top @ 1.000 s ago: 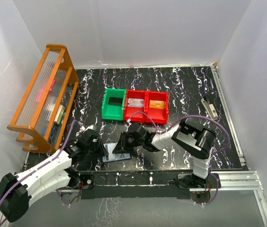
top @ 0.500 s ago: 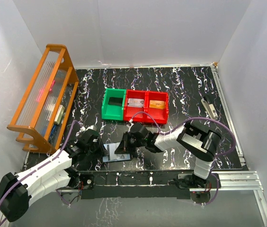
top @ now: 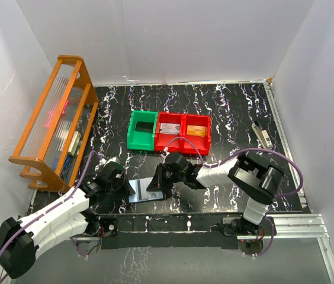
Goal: Take the credit cards out of the card holder
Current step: Remove the credit card from the card holder.
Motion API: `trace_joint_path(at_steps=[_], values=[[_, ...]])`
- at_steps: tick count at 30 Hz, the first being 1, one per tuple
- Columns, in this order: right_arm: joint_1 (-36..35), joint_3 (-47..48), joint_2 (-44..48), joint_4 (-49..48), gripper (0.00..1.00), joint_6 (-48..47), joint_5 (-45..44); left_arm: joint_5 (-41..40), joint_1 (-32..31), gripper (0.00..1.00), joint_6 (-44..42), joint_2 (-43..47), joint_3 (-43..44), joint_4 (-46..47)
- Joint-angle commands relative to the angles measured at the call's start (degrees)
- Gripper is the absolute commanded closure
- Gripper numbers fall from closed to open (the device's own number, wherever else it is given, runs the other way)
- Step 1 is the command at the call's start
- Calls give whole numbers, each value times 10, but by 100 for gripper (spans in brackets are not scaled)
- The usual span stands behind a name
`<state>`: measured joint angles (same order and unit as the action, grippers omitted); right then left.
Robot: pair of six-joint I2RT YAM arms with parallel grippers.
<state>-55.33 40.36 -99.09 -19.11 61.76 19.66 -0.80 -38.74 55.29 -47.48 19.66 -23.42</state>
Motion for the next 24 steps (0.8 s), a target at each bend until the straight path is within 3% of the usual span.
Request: trace_joint_path(at_steps=[1,6,11,15,24], values=[[4,18,-2,5,100,-19,9,-12,-1,72,-11,25,34,-30],[4,3,-22,-48,100,11,16,20,-1,66,-25,41,49,25],[4,0,-29,-51,100,18,10,128,-1,64,-38,-5,18,149],[4,-5,-20,-48,100,18,-2,80,-1,72,1,-51,11,99],[4,-11,-17,-74,100,21,9,14,-1,73,-2,-2,-3,13]])
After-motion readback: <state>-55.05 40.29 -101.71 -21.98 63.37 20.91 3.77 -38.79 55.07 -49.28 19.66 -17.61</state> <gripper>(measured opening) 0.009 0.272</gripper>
